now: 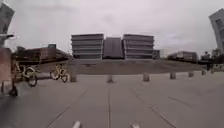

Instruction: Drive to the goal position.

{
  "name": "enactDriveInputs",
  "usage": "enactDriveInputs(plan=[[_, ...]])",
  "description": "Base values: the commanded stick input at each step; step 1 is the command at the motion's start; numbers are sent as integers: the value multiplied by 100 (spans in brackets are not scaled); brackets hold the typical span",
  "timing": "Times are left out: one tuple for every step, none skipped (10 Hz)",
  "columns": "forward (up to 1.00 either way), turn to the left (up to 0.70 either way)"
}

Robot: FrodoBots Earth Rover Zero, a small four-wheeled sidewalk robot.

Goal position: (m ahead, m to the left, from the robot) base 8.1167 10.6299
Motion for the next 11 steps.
enactDriveInputs(plan=[[100, 4], [100, 5], [100, 17], [100, 25], [100, 29], [100, 11], [100, 3], [100, 3], [100, 3], [100, 3], [100, 3]])
